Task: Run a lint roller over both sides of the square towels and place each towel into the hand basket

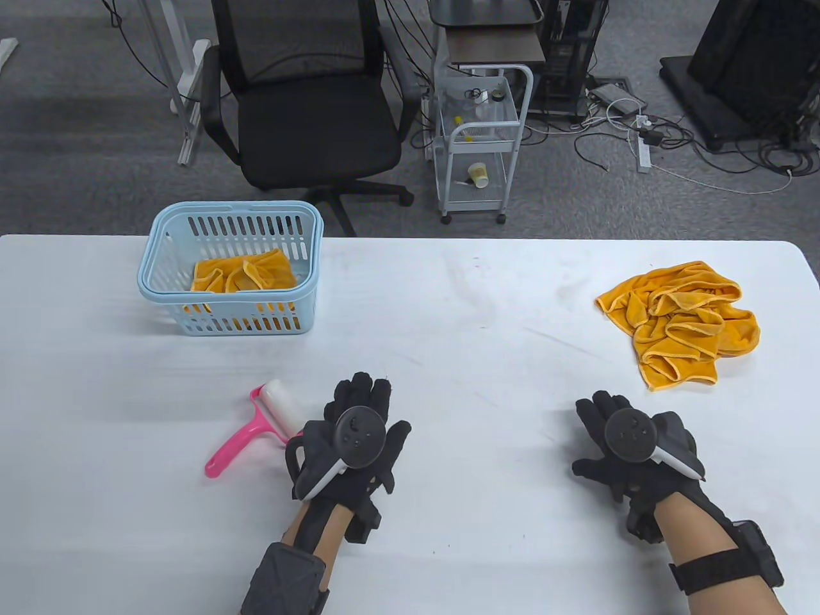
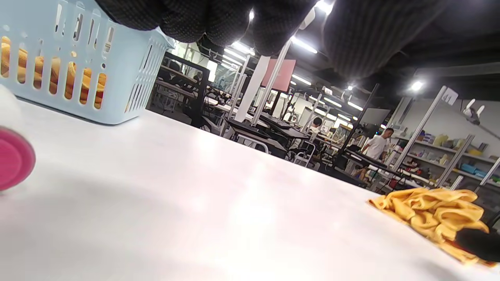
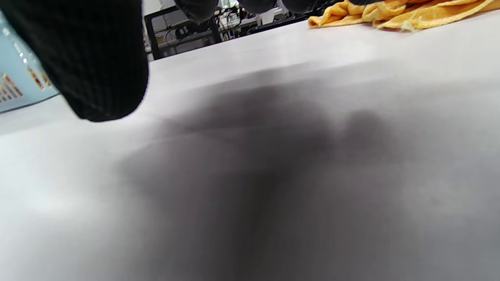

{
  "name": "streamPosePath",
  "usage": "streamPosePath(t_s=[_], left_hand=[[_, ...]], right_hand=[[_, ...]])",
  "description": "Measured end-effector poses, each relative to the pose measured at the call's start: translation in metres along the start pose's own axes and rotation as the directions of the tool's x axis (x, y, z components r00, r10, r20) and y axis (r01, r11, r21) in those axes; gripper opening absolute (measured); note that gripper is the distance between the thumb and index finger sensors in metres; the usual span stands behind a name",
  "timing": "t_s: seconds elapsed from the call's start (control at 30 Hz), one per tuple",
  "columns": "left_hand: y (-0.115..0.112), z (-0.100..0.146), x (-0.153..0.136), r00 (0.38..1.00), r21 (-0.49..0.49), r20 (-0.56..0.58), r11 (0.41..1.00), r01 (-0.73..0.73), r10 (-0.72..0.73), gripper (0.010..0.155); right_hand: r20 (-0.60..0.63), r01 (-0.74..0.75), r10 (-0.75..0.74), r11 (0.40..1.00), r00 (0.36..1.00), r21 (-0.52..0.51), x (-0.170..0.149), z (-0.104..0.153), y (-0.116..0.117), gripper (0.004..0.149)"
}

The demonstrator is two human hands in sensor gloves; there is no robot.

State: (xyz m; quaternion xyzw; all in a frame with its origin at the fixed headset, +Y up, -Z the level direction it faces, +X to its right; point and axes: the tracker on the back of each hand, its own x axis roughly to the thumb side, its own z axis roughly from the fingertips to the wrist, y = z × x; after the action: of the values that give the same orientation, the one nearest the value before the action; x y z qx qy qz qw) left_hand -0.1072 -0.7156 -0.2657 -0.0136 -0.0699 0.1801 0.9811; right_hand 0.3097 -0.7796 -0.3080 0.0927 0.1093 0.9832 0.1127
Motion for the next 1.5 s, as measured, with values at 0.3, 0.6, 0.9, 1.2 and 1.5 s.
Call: streamPosePath(t_s=[0.3, 0.6, 0.9, 1.2, 1.5], left_hand=[[-0.005, 0.002, 0.001, 0.999, -0.010, 0.037, 0.999, 0.031, -0.030, 0.066], [0.001, 0.005, -0.002, 0.999, 0.014, 0.045, 1.000, 0.013, -0.013, 0.066], [0.000, 0.006, 0.000, 0.998, 0.008, 0.056, 1.000, 0.028, -0.029, 0.066], [0.000, 0.006, 0.001, 0.998, -0.005, 0.059, 0.999, 0.034, -0.033, 0.066], [-0.002, 0.005, 0.002, 0.998, -0.024, 0.060, 0.999, 0.023, -0.022, 0.066]], right_hand=[[-0.313, -0.050, 0.007, 0.990, 0.950, -0.129, -0.043, -0.044, -0.078, 0.103], [-0.591, -0.002, -0.132, 0.975, 0.796, -0.221, -0.092, -0.093, -0.116, 0.100], [-0.737, -0.096, -0.051, 0.983, 0.674, -0.155, -0.135, -0.116, -0.105, 0.095], [-0.781, -0.178, 0.010, 0.975, 0.624, -0.129, -0.145, -0.124, -0.079, 0.078], [-0.781, -0.282, -0.006, 0.931, 0.624, -0.232, -0.132, -0.115, -0.099, 0.047]])
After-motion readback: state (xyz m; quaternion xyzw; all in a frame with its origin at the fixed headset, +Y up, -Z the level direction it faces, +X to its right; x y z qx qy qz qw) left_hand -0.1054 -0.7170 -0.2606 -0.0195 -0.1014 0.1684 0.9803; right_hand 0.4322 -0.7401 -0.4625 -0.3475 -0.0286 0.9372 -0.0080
